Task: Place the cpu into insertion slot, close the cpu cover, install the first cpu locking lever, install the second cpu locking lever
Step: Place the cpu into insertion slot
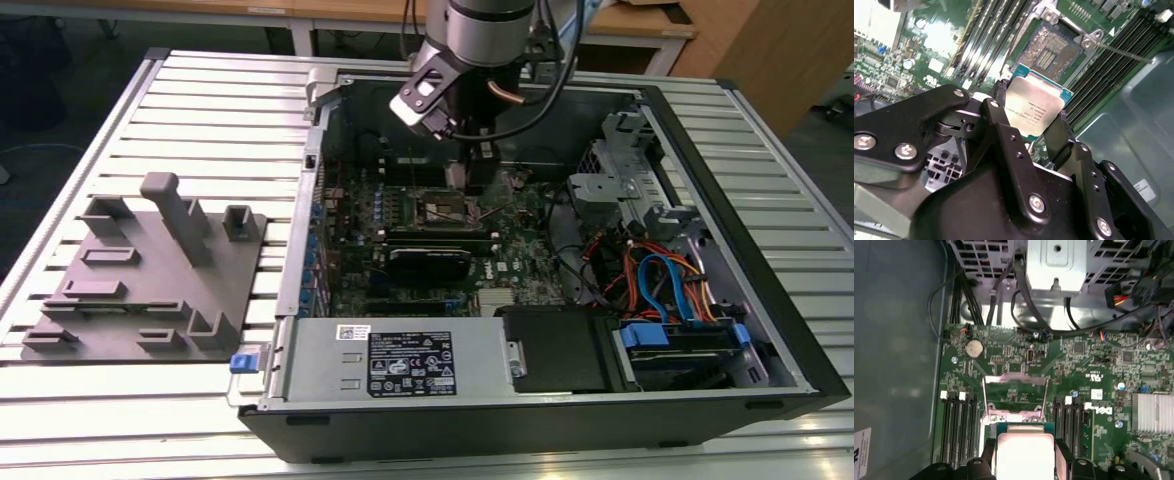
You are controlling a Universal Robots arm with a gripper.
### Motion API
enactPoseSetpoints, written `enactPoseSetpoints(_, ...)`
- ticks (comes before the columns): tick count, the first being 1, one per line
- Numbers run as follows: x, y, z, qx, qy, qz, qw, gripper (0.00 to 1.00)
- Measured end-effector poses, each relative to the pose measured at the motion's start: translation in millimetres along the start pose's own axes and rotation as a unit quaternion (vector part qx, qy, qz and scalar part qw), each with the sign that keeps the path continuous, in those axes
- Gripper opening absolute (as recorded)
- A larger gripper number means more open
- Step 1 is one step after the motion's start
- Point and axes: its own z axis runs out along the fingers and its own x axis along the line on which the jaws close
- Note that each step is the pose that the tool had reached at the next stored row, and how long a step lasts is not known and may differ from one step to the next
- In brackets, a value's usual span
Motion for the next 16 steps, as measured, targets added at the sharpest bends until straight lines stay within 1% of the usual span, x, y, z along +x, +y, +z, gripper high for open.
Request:
enactPoseSetpoints(3, 2.8, -1.8, 4.3, 0.0038, -0.0002, 0.002, 0.99999, 0.55)
enactPoseSetpoints(5, 3.7, -3.2, 7.8, 0.0049, -0.0005, 0.003, 0.99998, 0.55)
enactPoseSetpoints(10, 4.6, -5.4, 16.3, 0.0053, -0.0011, 0.003, 0.99998, 0.55)
enactPoseSetpoints(16, 4.6, -5.6, 17.9, 0.0053, -0.0019, 0.003, 0.99998, 0.55)
